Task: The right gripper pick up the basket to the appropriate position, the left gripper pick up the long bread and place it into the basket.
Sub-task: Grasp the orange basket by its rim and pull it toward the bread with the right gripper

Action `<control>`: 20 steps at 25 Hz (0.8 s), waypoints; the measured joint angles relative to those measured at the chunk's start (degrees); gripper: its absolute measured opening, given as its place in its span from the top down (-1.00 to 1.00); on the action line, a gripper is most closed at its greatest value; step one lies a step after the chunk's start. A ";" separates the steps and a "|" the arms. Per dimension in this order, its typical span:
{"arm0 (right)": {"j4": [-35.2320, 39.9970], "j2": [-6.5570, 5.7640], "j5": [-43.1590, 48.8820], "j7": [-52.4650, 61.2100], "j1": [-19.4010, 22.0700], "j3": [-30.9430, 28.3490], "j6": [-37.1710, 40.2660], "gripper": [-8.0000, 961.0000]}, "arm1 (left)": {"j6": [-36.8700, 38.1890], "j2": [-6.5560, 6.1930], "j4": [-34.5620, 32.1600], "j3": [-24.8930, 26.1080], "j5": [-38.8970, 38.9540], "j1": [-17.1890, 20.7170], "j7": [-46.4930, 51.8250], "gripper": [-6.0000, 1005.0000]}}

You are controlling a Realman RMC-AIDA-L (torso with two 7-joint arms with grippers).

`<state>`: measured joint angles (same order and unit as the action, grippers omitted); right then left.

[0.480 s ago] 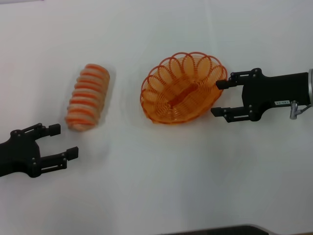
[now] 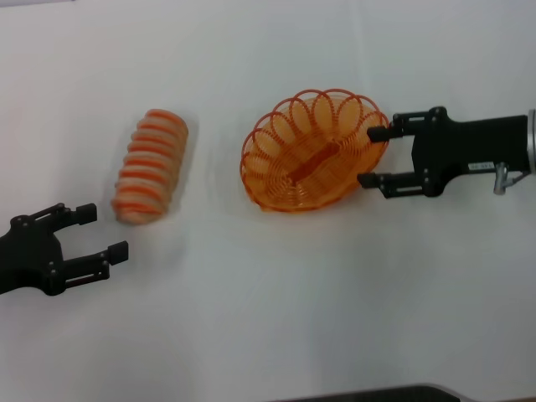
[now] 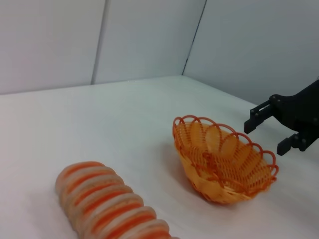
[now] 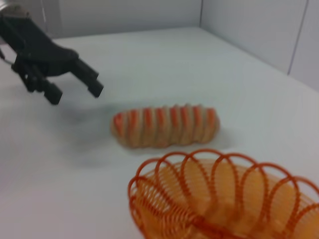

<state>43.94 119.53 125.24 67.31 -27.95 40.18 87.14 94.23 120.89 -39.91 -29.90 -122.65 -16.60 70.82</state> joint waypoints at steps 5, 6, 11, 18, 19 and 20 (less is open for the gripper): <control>-0.04 -0.18 -6.92 3.13 0.40 -1.02 -0.03 -0.53 | -0.15 0.29 0.22 0.73 0.04 -0.34 -0.19 -0.70; -0.05 -0.25 -8.47 4.45 0.40 -1.46 -0.06 -0.53 | -0.16 0.35 0.24 0.95 0.04 -0.41 -0.21 -0.70; -0.08 -0.44 -10.56 12.92 -0.96 -3.45 -1.72 -0.53 | 0.14 0.76 0.27 3.14 0.05 -1.05 -0.27 -0.70; -0.19 -1.23 -10.19 31.65 -4.17 -3.30 -7.29 -0.53 | 0.32 1.43 0.27 4.05 0.57 -1.96 -0.39 -0.70; -0.19 -1.63 -10.18 34.69 -4.66 -3.29 -7.38 -0.53 | 0.35 1.45 0.27 4.06 1.13 -2.01 -0.42 -0.70; -0.19 -2.05 -10.15 37.44 -5.19 -3.20 -7.37 -0.53 | 0.37 1.48 0.27 4.06 1.56 -2.00 -0.46 -0.70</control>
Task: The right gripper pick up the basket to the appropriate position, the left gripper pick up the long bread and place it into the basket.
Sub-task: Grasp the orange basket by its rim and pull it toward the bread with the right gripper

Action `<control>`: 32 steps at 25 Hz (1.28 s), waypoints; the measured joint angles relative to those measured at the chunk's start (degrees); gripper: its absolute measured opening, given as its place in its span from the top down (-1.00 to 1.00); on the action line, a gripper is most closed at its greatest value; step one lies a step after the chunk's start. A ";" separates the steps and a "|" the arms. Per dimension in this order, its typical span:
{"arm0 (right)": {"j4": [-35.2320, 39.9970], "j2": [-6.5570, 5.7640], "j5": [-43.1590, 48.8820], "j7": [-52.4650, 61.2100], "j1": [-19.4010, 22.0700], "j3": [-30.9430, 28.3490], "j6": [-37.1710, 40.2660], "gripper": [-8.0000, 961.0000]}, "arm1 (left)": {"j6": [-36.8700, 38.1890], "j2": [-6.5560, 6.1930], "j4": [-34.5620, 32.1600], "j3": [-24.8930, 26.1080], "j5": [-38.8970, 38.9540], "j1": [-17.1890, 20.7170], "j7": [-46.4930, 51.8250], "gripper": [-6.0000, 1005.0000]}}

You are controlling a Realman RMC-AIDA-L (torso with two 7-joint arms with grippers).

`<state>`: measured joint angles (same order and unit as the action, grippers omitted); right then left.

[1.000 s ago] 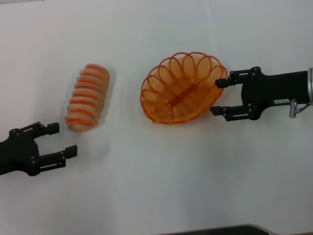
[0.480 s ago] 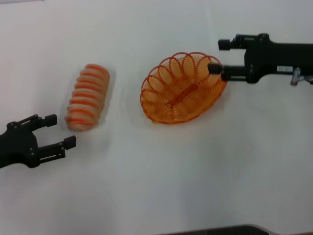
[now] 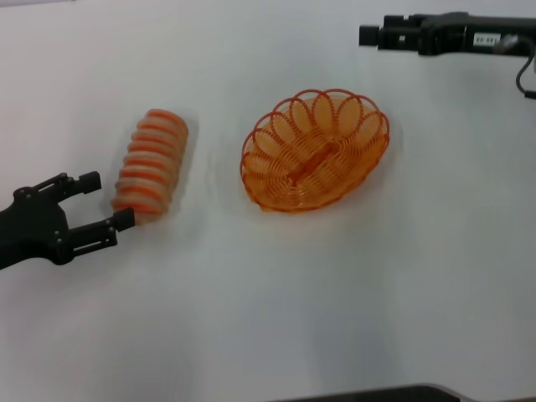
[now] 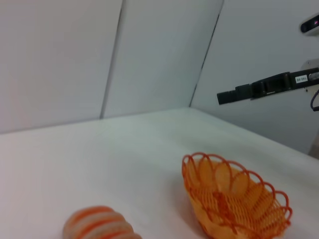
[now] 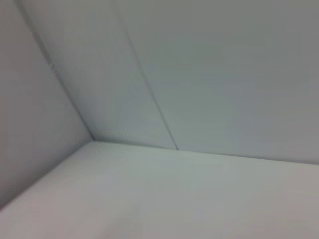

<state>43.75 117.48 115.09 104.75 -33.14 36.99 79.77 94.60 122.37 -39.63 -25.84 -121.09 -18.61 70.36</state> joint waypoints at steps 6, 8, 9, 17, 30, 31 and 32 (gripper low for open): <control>-0.58 -3.44 4.95 16.12 -3.28 2.05 -2.09 -0.53 | 0.48 0.06 -0.24 0.09 2.94 0.52 -0.87 -0.70; -2.09 -4.66 9.31 21.08 -5.18 2.84 -3.41 -0.53 | 0.71 0.07 -0.36 0.09 3.42 0.54 -1.12 -0.70; -2.90 -5.12 11.25 22.88 -6.14 3.04 -3.83 -0.53 | 0.77 0.07 -0.36 0.09 3.83 0.54 -1.24 -0.70; -4.10 -4.96 19.50 30.54 -10.48 3.80 -4.91 -0.53 | 0.47 0.06 -0.34 0.09 5.16 0.66 -3.13 -0.70; -7.09 -3.86 23.27 32.80 -13.45 13.05 -8.71 -0.53 | -1.99 0.15 -0.15 0.87 5.24 0.68 -3.02 -0.69; -7.33 -3.69 23.41 32.83 -13.62 13.50 -8.99 -0.53 | -2.02 0.15 -0.15 0.86 5.25 0.68 -3.05 -0.69; -7.51 -3.48 23.60 32.86 -13.77 13.89 -9.30 -0.53 | -2.03 0.15 -0.15 0.85 5.25 0.68 -3.08 -0.69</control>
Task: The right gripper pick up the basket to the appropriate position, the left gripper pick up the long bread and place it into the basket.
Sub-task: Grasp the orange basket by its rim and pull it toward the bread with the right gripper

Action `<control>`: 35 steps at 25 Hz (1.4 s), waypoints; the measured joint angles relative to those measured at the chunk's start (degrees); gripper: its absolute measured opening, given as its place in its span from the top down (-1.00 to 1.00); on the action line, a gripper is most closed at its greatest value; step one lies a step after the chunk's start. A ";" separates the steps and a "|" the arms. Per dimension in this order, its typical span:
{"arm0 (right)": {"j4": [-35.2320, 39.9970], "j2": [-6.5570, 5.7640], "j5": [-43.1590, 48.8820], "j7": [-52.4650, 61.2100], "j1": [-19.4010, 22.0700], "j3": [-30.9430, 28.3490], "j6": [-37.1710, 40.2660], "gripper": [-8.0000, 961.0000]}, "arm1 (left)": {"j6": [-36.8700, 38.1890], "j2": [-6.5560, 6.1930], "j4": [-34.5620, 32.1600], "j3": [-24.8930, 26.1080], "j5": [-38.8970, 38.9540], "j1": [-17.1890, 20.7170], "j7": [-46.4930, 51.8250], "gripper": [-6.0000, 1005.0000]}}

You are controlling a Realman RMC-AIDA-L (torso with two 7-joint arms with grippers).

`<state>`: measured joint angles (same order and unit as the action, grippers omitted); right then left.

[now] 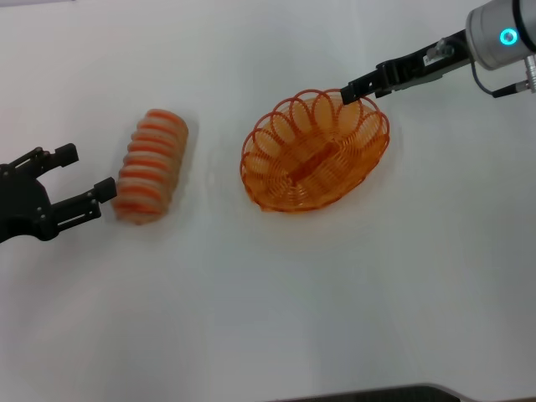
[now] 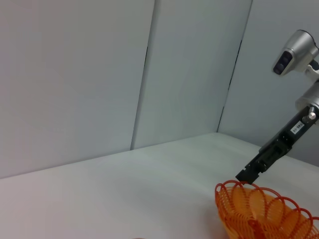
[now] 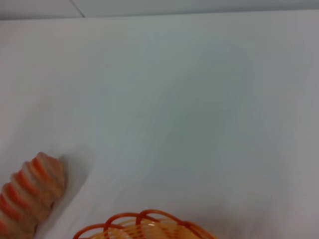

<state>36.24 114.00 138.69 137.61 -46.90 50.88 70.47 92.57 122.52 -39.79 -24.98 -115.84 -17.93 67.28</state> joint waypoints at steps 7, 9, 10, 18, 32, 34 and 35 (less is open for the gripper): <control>-0.54 1.71 4.13 0.04 -0.48 0.87 -2.08 -0.52 | -0.56 0.02 0.01 0.03 -0.09 0.08 -0.17 -0.69; -0.55 2.13 4.87 0.04 -0.54 1.10 -2.37 -0.50 | -0.75 0.08 0.02 -0.01 -0.12 0.21 -0.20 -0.69; -0.55 2.26 4.98 0.04 -0.56 1.37 -2.42 -0.48 | -0.76 0.13 0.03 -0.06 -0.11 0.26 -0.21 -0.69; -0.56 2.89 5.80 0.09 -0.89 2.43 -2.72 -0.38 | -0.83 0.45 0.06 -0.28 -0.25 0.41 -0.22 -0.69; -0.11 3.48 5.15 2.74 -0.30 1.48 -1.78 0.62 | -0.71 0.64 0.07 -0.45 -0.50 0.53 -0.51 -0.69; -0.08 3.40 3.63 2.81 -0.06 1.03 -1.18 0.67 | -0.65 0.63 0.05 -0.49 -0.53 0.53 -0.57 -0.69; -0.08 3.31 2.60 2.85 0.08 0.57 -0.65 0.70 | -0.62 0.63 0.03 -0.50 -0.53 0.53 -0.60 -0.69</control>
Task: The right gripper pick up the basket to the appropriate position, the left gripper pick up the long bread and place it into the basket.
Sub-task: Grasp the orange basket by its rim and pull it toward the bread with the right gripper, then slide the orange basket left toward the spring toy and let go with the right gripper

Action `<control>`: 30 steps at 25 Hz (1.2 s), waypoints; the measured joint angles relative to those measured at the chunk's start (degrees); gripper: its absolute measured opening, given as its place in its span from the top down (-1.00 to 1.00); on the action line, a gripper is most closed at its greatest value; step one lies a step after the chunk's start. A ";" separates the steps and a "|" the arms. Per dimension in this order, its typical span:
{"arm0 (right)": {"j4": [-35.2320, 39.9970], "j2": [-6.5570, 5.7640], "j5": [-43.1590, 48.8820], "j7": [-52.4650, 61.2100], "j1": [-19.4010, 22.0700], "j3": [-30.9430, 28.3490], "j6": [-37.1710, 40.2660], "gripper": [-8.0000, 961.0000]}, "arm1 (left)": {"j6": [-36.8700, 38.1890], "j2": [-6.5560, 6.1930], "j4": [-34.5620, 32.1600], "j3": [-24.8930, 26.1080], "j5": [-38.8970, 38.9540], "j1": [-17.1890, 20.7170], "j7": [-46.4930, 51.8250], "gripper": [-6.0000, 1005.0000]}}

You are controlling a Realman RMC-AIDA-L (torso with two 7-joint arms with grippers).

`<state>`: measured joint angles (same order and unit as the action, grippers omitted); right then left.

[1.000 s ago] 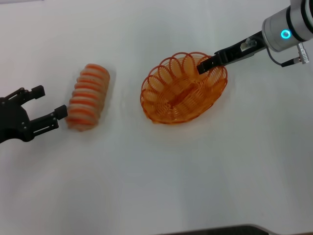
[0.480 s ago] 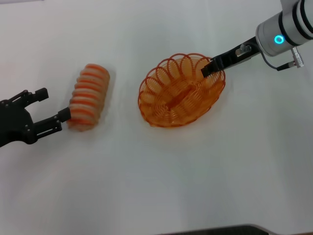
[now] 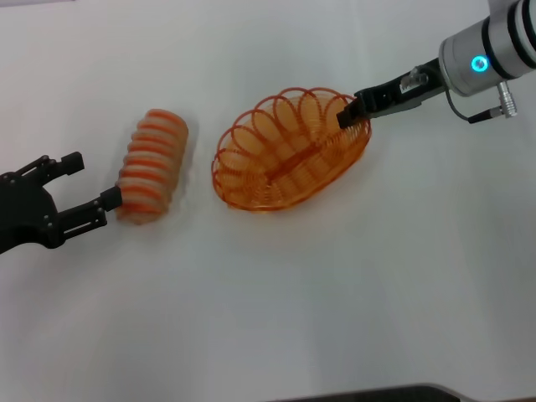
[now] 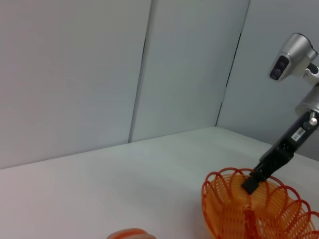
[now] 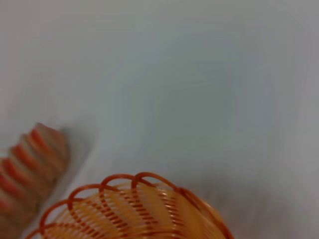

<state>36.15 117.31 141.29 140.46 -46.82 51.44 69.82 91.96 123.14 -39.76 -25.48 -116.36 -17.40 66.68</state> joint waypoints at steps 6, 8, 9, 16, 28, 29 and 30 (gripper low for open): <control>0.05 -0.57 -2.80 1.30 0.65 -3.74 3.43 0.74 | 0.22 -0.01 -0.26 -0.01 0.08 0.00 -0.82 -0.69; 0.05 -0.60 -3.12 1.99 0.96 -4.73 4.16 0.75 | 0.31 0.03 -0.32 -0.01 0.17 0.00 -0.95 -0.69; 0.03 -0.60 -3.54 2.26 1.18 -5.19 4.54 0.75 | 0.31 0.03 -0.33 -0.01 0.17 0.00 -0.95 -0.69; -0.41 0.02 -4.86 4.86 2.41 -5.82 5.03 0.77 | 0.09 0.07 -0.44 0.18 0.20 0.00 -1.78 -0.69; -0.56 2.09 -6.49 7.77 3.35 -7.23 0.48 0.77 | -0.17 0.13 -0.48 -0.01 0.01 0.04 -2.96 -0.69; -0.60 2.10 -6.50 7.98 3.34 -7.21 0.28 0.77 | -0.18 0.16 -0.48 -0.03 0.01 0.05 -2.96 -0.69; -0.70 2.10 -6.51 8.10 3.29 -7.21 0.05 0.77 | -0.18 0.17 -0.49 -0.03 0.01 0.06 -2.96 -0.69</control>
<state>35.45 119.40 134.78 148.56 -43.53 44.24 69.86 91.77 123.31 -40.25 -25.51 -116.35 -17.34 63.72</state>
